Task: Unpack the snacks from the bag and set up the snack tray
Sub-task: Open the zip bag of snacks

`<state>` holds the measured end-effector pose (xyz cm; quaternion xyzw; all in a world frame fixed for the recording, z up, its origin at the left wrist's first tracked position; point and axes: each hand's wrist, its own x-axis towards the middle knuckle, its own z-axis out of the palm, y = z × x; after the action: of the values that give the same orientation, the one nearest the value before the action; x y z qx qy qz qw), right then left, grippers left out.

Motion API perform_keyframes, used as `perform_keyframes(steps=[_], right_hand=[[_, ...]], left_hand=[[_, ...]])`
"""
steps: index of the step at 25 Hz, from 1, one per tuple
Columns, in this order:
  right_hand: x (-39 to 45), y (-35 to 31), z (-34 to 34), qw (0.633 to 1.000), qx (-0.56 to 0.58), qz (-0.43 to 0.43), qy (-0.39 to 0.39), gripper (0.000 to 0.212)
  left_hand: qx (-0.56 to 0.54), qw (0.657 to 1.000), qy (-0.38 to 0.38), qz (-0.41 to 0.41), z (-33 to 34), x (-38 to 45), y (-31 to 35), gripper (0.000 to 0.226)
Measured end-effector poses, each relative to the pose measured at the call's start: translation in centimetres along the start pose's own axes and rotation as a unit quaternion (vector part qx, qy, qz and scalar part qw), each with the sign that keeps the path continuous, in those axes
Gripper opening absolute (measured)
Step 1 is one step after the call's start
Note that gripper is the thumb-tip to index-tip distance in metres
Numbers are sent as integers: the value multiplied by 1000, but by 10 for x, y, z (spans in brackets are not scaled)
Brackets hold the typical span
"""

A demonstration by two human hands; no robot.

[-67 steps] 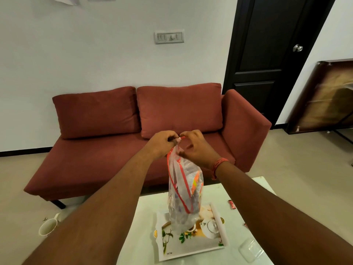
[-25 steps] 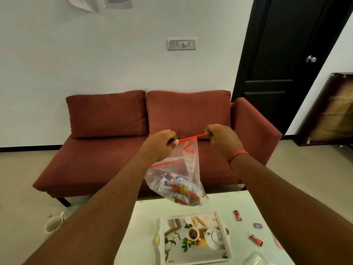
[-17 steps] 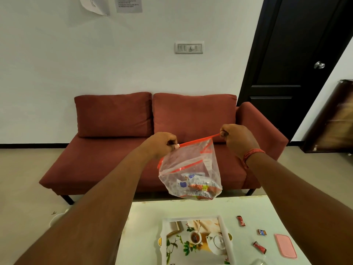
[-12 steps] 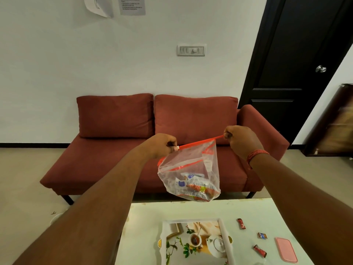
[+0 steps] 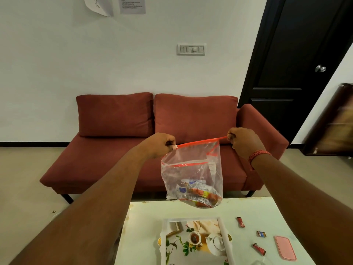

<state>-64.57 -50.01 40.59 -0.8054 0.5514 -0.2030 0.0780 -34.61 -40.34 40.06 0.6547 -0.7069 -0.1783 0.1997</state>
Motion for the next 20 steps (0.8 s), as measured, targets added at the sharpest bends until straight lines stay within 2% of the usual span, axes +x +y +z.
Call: perform_keyframes(steps=[1,3,4,6,7,8,10,11,13,18,20], right_hand=[[-2,-1,2,1000,-10,1,-10,14],[-11,-10,12,996,-88,5,-8,26],[-19,-18,21,991,-135,-6,19,31],[-37,-43,43,976,-183,-94,71,29],[-44,-56,57,972,-173,-148,60,28],[-50,-69,70,973,-131,-188,10,31],[-59,-91,91,974,41,-172,-144,42],[-61,-96,98,965,120,-140,-187,46],[-61,-98,105,955,185,-109,-207,49],[-56,-92,113,938,189,-160,-241,11],[-52,-92,114,943,164,-169,-235,10]], left_hand=[[-2,1000,14,-3,1,1,2,10],[-6,999,35,-14,5,4,7,12],[-7,999,41,-21,9,6,11,12],[-31,998,45,-43,20,10,21,14],[-65,995,43,-58,26,12,27,14],[-106,991,40,-72,31,13,32,14],[-168,981,40,-91,36,14,38,15],[-191,976,43,-97,36,13,38,15],[-242,962,50,-113,34,10,35,15],[-322,920,104,-200,18,-9,-13,10],[-317,910,126,-234,16,-25,-40,8]])
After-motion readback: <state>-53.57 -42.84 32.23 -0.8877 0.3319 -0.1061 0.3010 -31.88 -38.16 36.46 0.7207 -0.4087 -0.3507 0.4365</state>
